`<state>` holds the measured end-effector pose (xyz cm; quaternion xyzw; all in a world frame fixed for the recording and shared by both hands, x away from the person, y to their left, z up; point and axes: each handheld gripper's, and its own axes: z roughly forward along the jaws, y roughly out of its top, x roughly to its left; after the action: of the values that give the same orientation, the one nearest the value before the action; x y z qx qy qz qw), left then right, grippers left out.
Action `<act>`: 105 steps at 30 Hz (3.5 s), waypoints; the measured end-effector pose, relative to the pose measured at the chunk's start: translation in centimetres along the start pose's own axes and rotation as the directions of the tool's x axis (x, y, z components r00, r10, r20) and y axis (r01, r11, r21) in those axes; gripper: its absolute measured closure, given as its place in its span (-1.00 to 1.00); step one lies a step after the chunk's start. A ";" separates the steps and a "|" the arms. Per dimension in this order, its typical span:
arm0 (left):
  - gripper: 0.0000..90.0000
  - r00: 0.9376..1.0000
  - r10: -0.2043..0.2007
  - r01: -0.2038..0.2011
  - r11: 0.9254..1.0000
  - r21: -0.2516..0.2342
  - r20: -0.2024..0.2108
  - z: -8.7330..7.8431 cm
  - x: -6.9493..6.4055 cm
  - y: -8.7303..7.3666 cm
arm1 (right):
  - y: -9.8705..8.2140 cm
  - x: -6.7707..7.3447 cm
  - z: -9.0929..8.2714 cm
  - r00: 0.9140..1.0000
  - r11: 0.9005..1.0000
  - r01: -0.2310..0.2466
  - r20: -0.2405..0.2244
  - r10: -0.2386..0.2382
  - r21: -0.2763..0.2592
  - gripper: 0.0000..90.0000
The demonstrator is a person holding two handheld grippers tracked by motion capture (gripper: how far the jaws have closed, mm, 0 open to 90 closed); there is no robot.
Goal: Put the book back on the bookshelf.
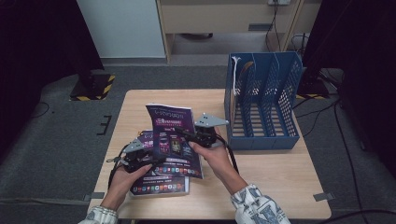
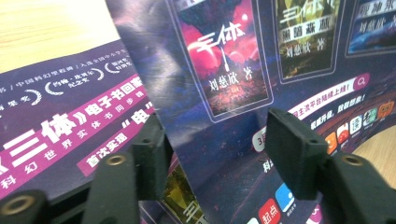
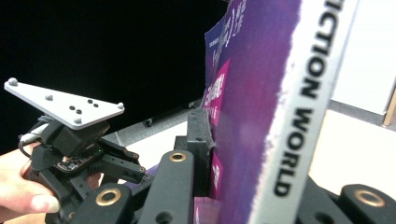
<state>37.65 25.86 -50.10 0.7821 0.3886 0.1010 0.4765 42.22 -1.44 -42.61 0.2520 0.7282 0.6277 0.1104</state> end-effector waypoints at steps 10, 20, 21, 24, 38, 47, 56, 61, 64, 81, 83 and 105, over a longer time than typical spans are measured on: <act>0.40 1.000 -0.002 0.002 1.000 -0.003 -0.005 -0.8 0.1 0.4 | 0.2 0.3 -0.1 1.000 1.000 0.016 -0.011 -0.016 0.003 0.79; 0.48 1.000 0.017 -0.017 1.000 0.003 -0.017 -1.1 -0.2 0.6 | 0.3 0.7 0.0 0.999 0.998 0.052 0.016 -0.052 0.025 0.74; 0.49 1.000 0.018 -0.018 1.000 0.004 -0.015 -1.1 -0.2 0.6 | 0.4 0.6 0.0 0.999 0.998 0.046 0.014 -0.047 0.031 0.73; 0.51 0.999 0.029 -0.029 1.000 0.004 -0.019 -1.3 -0.3 0.8 | 0.5 0.5 -0.1 0.999 0.999 0.044 0.016 -0.045 0.030 0.71; 0.59 0.999 0.030 -0.031 0.999 -0.020 -0.045 -2.0 0.0 1.1 | 2.1 1.1 0.0 0.998 0.998 0.056 0.009 -0.056 0.019 0.67; 0.59 0.999 0.026 -0.028 0.999 -0.023 -0.044 -2.0 0.0 1.0 | 3.0 1.0 0.2 0.998 0.997 0.064 0.026 -0.065 0.041 0.67; 0.59 0.999 0.024 -0.025 0.999 -0.021 -0.040 -2.1 0.1 1.0 | 3.3 0.7 0.8 0.999 0.996 0.041 0.021 -0.043 0.084 0.79; 0.59 0.999 0.014 -0.015 0.999 -0.037 -0.041 -2.2 0.2 1.0 | 3.5 0.7 0.7 0.997 0.996 0.056 0.040 -0.059 0.071 0.82; 0.59 0.999 0.008 -0.011 0.998 -0.057 -0.049 -2.3 0.4 1.0 | 3.7 0.8 0.6 0.997 0.997 0.056 0.040 -0.058 0.055 0.82; 0.72 0.997 0.016 -0.023 0.995 -0.095 -0.077 -3.0 0.5 1.4 | 4.4 1.3 0.4 0.998 0.998 0.066 0.005 -0.066 0.014 0.83; 0.74 0.997 0.020 -0.028 0.995 -0.096 -0.080 -3.0 0.4 1.4 | 4.5 1.2 0.3 0.998 0.998 0.064 0.005 -0.064 0.008 0.83; 0.75 0.993 0.001 -0.018 0.990 -0.143 -0.114 -2.9 0.7 1.7 | 5.2 1.6 0.6 0.996 0.996 0.089 0.007 -0.088 -0.010 0.83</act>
<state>37.45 27.86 -47.34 0.7406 0.4031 0.1755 0.5082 42.35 0.28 -37.39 0.2209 0.7351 0.6252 0.1417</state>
